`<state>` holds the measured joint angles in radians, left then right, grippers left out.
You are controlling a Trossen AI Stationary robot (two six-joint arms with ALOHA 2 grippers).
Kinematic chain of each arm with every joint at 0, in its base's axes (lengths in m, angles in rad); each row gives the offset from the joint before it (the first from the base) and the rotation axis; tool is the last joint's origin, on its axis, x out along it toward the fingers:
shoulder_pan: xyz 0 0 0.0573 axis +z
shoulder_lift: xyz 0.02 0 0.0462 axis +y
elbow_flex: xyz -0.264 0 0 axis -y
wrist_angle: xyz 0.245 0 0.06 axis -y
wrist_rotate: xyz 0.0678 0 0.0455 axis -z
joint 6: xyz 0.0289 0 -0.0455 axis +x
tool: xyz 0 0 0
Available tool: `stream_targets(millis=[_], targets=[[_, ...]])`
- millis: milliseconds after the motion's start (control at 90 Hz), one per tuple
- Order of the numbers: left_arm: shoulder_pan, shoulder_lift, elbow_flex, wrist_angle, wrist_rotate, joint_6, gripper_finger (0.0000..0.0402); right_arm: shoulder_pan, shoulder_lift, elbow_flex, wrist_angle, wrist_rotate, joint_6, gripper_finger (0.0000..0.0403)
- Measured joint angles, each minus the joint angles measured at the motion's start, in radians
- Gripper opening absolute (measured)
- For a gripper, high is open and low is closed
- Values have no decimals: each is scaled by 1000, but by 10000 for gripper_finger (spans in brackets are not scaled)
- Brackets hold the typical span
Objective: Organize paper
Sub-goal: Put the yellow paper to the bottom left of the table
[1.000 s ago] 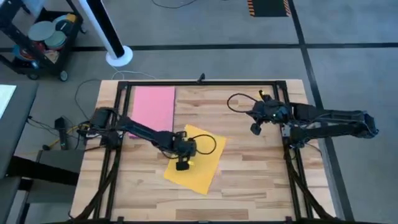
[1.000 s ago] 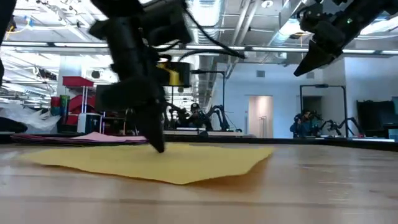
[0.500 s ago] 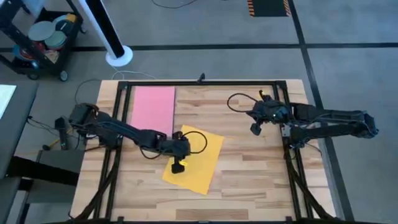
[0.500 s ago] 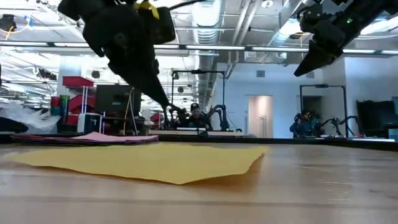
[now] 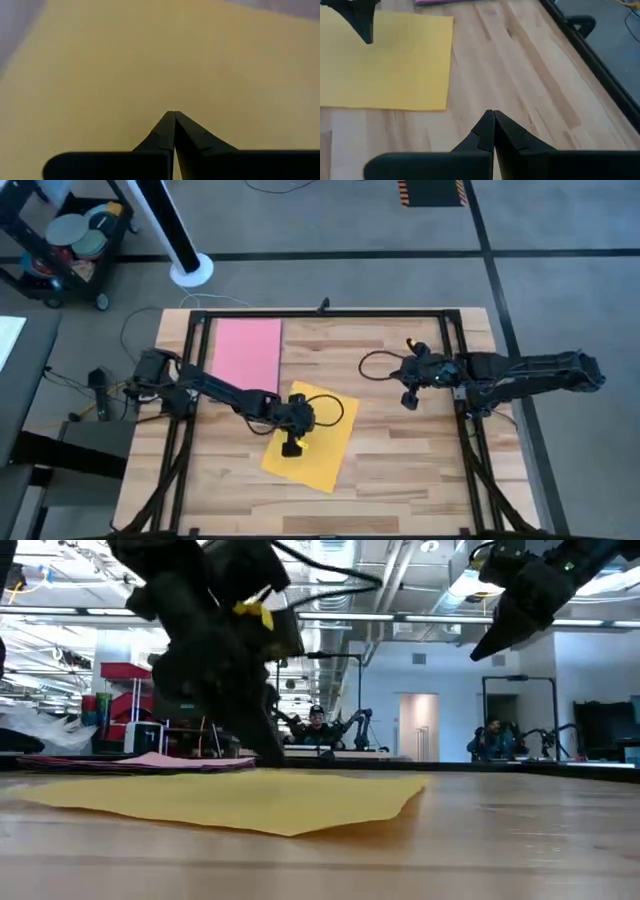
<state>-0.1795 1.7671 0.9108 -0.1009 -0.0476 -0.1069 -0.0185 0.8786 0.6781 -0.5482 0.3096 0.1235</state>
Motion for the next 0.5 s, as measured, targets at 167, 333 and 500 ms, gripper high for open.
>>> stream_targets(millis=[167, 333, 500], targets=[[-18, 20, -2, 8, 17, -39, 0, 0, 12, 0, 3, 5, 11, 0], [-47, 16, -27, 20, 26, -112, 0, 0, 10, 0, 3, 7, 27, 0], [-89, 8, -66, 58, 18, -193, 0, 0, 10, 0, 3, 8, 27, 0]])
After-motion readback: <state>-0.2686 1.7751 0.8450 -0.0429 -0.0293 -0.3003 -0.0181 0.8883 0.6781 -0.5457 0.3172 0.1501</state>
